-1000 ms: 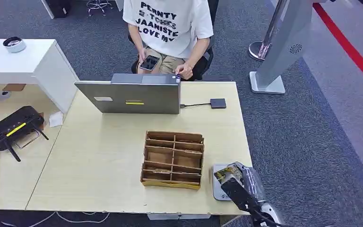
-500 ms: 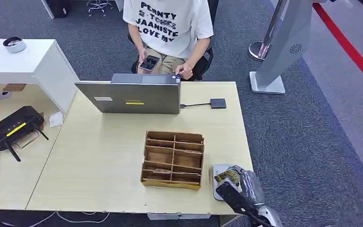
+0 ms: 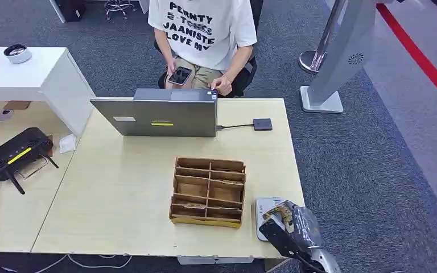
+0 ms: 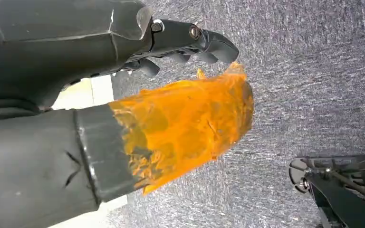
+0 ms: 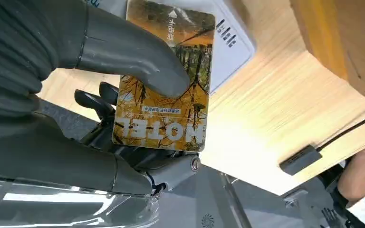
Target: Pass the card to the sensor for recognition and then transmit it.
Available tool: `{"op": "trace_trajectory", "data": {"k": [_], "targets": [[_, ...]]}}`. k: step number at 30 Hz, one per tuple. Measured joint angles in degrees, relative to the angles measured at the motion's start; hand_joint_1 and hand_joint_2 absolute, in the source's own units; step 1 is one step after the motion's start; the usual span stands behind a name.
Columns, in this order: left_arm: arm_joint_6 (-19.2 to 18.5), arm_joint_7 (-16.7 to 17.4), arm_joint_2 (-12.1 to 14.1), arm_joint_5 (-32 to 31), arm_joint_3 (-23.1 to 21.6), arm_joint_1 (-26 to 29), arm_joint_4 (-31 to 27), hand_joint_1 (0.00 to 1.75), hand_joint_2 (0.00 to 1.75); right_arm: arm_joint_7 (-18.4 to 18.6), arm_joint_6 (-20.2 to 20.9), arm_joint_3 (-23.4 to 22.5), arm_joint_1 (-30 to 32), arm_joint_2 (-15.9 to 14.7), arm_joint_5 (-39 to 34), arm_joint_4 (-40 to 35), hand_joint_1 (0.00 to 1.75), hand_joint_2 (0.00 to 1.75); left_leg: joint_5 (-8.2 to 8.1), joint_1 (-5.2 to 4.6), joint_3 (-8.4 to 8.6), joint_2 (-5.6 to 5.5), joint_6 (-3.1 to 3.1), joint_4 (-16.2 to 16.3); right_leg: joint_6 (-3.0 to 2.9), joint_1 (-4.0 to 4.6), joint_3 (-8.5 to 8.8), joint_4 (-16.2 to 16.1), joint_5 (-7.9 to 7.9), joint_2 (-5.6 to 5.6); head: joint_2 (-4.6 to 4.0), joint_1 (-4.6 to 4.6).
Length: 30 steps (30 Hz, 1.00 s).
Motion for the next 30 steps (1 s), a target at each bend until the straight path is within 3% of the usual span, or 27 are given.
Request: {"op": "trace_trajectory", "data": {"k": [30], "targets": [[0.04, -0.02, 0.00, -0.50, 0.92, -0.01, 0.00, 0.00, 0.00, 0.92, -0.72, -0.77, -0.48, 1.92, 3.72, 3.96, 1.75, 1.75, 0.00, 0.00, 0.06, 0.00, 0.00, 0.00, 0.00, 0.00, 0.07, 0.00, 0.00, 0.00, 0.00, 0.00]]}}
